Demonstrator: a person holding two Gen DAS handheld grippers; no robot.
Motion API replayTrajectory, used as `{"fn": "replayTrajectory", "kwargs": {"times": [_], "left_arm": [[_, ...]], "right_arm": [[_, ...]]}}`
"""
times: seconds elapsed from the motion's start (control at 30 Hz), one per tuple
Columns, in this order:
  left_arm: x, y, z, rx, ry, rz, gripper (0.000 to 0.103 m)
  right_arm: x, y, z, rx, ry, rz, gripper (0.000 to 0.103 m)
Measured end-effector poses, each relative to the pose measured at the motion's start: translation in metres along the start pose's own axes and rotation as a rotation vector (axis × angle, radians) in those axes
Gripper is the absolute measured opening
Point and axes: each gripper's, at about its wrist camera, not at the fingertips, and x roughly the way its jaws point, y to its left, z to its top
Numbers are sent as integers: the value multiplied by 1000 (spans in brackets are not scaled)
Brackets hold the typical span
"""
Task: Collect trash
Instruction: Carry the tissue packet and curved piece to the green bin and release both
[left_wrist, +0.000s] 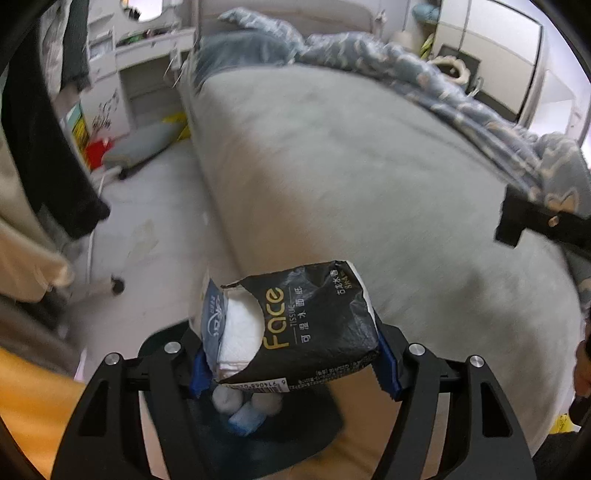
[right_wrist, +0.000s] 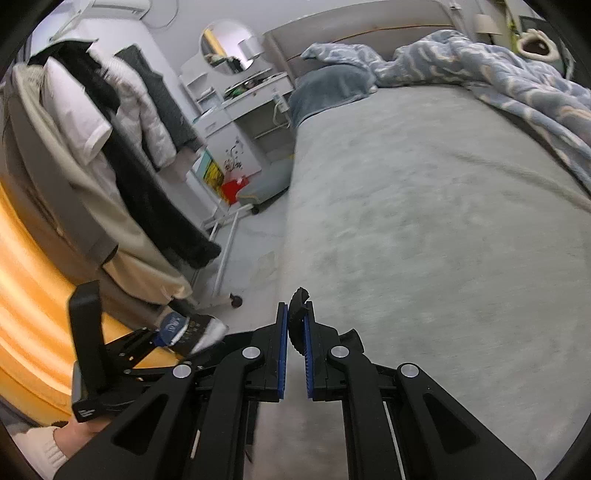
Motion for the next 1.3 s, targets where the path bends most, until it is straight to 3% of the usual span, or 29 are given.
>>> {"fn": "replayTrajectory", "kwargs": {"times": [0.57, 0.83, 1.07, 1.3], "left_arm": [[33, 82, -48, -112, 252, -9, 72], [51, 107, -72, -163, 382, -77, 77], [43, 120, -74, -183, 377, -121, 84], [27, 143, -69, -226, 311, -111, 90]], "right_arm": [[68, 78, -14, -122, 110, 23, 8], [97, 94, -18, -141, 170, 16, 8], [124, 109, -26, -158, 225, 1, 8], [153, 123, -38, -185, 285, -5, 8]]}}
